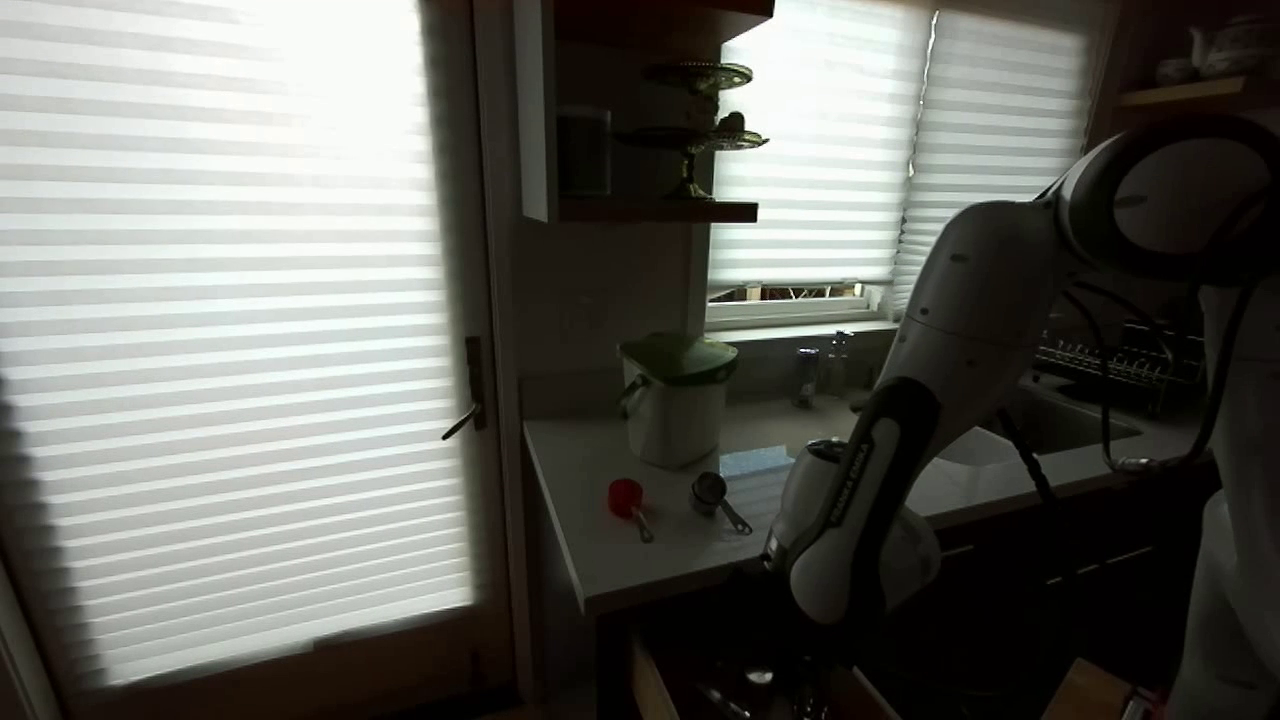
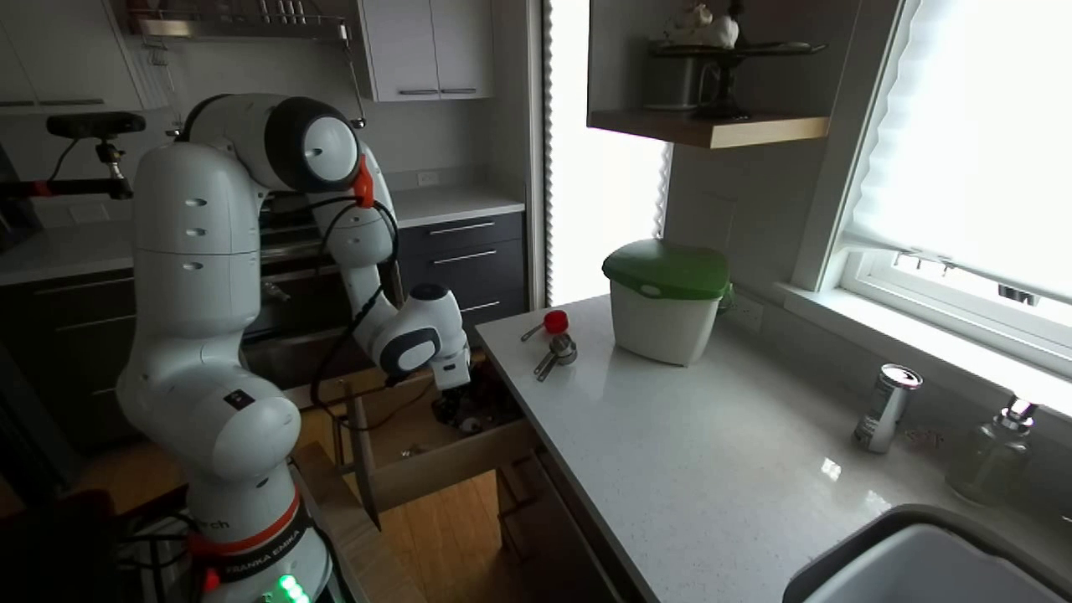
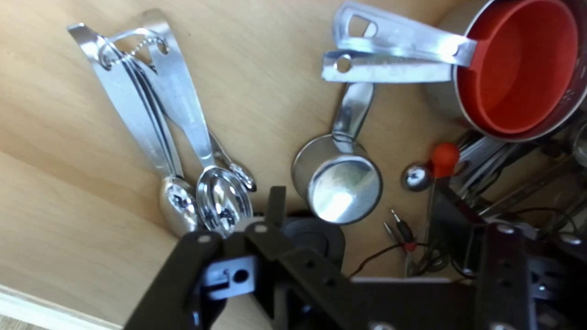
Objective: Take the metal measuring cup out of the drawer
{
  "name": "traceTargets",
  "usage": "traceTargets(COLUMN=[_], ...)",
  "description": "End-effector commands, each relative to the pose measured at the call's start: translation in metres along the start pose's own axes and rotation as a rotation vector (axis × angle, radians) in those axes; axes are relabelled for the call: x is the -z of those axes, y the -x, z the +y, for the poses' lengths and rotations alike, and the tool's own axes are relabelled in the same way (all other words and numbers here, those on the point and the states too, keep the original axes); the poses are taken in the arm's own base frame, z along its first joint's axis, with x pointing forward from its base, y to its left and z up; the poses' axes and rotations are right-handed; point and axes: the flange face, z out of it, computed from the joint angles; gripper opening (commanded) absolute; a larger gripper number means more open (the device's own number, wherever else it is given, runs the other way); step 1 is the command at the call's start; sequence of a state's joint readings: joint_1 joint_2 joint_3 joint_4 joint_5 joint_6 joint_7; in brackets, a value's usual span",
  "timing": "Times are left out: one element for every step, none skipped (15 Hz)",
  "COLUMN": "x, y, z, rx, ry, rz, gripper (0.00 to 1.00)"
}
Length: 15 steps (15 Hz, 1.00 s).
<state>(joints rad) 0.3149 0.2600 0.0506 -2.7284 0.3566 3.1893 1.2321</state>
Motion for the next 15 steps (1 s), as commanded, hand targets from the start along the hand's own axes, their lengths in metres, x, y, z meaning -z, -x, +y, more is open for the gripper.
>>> traceTargets(x=[-0.011,-0.014,-0.018,-0.022,-0.025,-0.029,-0.033,-0.036,-0.04,-0.043,-0.045,-0.047,-0.05,-0.052,-0.054], y=[0.002,0.002,0.002,0.001,0.001,0.0,0.0,0.0,0.0,0.0,0.0,0.0,0.0,0.0,0.0], z=[-0.008,-0.01,-0.012,-0.012,-0.013,-0.014,-0.014,-0.014,-0.015,-0.016,-0.017,-0.018,-0.019,-0.019,-0.02], rx=[0.031,0.035,0.038,0.04,0.042,0.042,0.042,0.043,0.045,0.048,0.05,0.053,0.055,0.056,0.057], ry=[0.011,0.014,0.021,0.03,0.038,0.047,0.056,0.065,0.073,0.079,0.081,0.083,0.089,0.095,0.101], rz=[0.011,0.013,0.018,0.023,0.026,0.029,0.034,0.038,0.04,0.043,0.047,0.051,0.054,0.056,0.056], gripper=[0.79,0.77,0.79,0.77,0.78,0.77,0.78,0.78,0.77,0.76,0.75,0.75,0.74,0.69,0.67])
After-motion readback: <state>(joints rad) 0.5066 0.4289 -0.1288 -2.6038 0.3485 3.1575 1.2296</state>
